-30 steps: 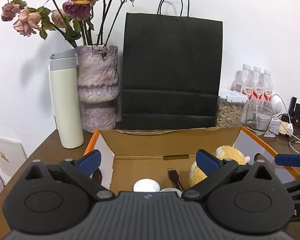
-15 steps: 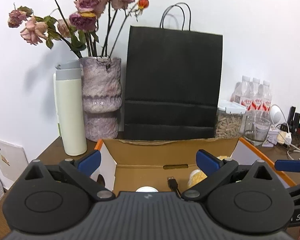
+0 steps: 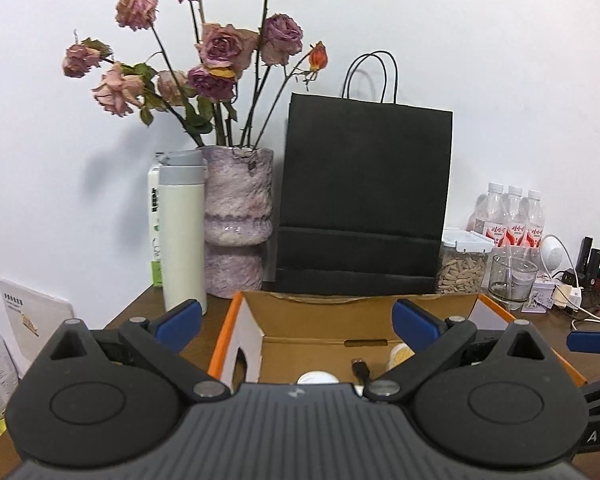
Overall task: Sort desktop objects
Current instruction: 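Withdraw the right gripper from the box, then move the right gripper to the orange dried pod and grasp it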
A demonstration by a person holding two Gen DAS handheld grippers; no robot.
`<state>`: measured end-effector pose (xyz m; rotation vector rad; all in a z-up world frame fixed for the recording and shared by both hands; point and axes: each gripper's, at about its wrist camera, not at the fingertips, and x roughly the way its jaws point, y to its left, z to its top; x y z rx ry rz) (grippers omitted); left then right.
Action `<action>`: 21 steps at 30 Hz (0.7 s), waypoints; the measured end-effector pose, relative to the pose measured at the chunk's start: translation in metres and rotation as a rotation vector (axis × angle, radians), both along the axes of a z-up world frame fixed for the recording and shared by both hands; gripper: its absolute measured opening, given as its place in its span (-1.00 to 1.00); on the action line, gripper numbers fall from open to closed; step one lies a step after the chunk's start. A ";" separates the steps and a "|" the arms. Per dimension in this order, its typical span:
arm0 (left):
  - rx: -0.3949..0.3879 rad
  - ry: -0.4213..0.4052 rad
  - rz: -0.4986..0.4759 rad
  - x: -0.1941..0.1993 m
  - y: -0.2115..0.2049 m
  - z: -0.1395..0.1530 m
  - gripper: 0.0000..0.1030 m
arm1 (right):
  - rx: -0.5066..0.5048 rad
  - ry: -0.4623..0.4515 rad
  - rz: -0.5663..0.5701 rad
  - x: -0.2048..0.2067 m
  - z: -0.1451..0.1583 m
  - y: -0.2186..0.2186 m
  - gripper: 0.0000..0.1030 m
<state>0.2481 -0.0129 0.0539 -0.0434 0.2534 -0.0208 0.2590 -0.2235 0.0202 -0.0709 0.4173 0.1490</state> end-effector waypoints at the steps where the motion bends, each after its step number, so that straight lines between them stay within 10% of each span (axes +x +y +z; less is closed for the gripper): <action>1: -0.002 0.001 0.005 -0.004 0.001 -0.001 1.00 | -0.001 0.001 -0.002 -0.003 0.000 -0.001 1.00; 21: -0.009 0.022 0.053 -0.074 0.030 -0.022 1.00 | -0.002 0.036 -0.062 -0.084 -0.019 -0.027 1.00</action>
